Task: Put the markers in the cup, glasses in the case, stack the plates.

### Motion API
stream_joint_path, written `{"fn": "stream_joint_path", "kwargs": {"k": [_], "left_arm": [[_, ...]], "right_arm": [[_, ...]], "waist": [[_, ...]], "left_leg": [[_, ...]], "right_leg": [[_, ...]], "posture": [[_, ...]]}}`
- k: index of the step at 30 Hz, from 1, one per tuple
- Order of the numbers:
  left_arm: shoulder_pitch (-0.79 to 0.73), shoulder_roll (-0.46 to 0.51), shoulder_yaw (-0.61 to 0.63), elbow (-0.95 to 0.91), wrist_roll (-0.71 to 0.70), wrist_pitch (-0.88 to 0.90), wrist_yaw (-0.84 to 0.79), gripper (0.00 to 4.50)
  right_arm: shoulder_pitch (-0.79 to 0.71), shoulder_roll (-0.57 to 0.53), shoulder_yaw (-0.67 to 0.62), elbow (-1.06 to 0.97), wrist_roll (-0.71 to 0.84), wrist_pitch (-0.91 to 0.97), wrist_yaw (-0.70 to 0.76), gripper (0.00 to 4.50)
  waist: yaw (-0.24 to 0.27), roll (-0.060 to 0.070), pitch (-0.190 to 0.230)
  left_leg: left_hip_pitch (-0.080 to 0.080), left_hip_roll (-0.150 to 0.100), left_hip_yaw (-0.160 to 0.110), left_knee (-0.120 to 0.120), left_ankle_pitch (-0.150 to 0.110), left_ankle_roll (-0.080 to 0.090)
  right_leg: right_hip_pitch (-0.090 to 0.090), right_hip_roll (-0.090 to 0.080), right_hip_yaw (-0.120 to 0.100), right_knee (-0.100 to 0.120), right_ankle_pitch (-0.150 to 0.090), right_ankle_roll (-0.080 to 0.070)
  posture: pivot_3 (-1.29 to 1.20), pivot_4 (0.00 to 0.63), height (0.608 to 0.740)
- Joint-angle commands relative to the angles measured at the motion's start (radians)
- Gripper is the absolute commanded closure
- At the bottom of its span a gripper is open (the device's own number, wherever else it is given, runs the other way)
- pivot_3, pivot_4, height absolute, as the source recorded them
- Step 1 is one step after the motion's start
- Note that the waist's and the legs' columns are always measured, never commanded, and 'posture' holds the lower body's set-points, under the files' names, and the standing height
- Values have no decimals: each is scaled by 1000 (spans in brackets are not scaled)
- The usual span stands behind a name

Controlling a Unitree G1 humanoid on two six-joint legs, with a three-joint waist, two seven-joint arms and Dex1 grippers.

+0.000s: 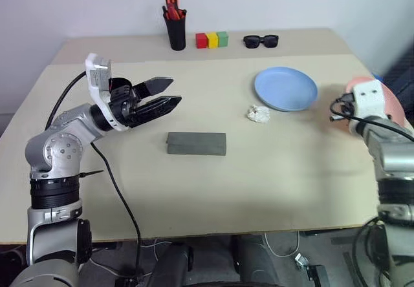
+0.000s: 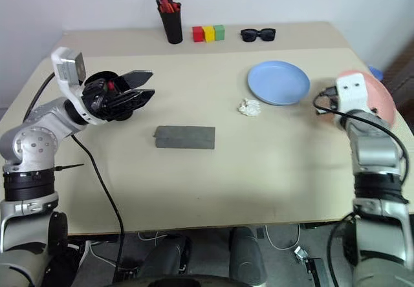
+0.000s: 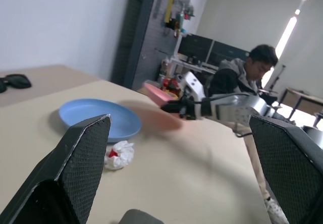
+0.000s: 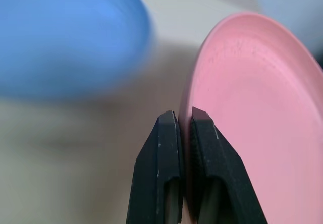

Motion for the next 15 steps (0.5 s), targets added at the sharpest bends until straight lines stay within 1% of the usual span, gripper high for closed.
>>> {"fn": "stream_joint_path", "kwargs": {"k": [1,3,8,11,13,15], "left_arm": [[13,11,6,-2,51,-80,13,0],[21,4,14,-1,85,-139,32,0],[75,1,26,-57,67,-153,67,0],[101,12,37,-91,48,-136,93,0],[113,15,42,-103,49,-136,110,0],[130,16,37,-115,54,-137,114,0]], "right_arm": [[-116,34,61,94,-49,-141,21,4453],[-167,66,98,159,-57,-196,62,4453],[-248,113,160,297,-98,-329,108,4453],[-254,166,158,308,-45,-350,200,4453],[-254,202,108,295,30,-301,243,4453],[-252,206,115,308,14,-293,243,3795]], "waist": [[-1,0,0],[3,0,0],[6,0,0],[5,0,0],[4,0,0],[4,0,0]], "left_leg": [[-1,0,0,0,0,0],[-2,0,0,0,3,-5],[-3,0,0,0,3,-6],[-4,0,-1,0,3,-5],[-4,0,-1,0,3,-5],[-4,0,-1,0,3,-5]], "right_leg": [[-1,0,0,0,0,0],[-3,0,0,0,0,0],[-3,0,0,0,0,0],[-3,0,0,-1,0,0],[-4,0,0,-1,0,0],[-4,0,0,0,0,0]], "posture": [[0,150,740],[0,150,740],[0,150,740],[0,150,740],[0,150,740],[0,150,740]]}}
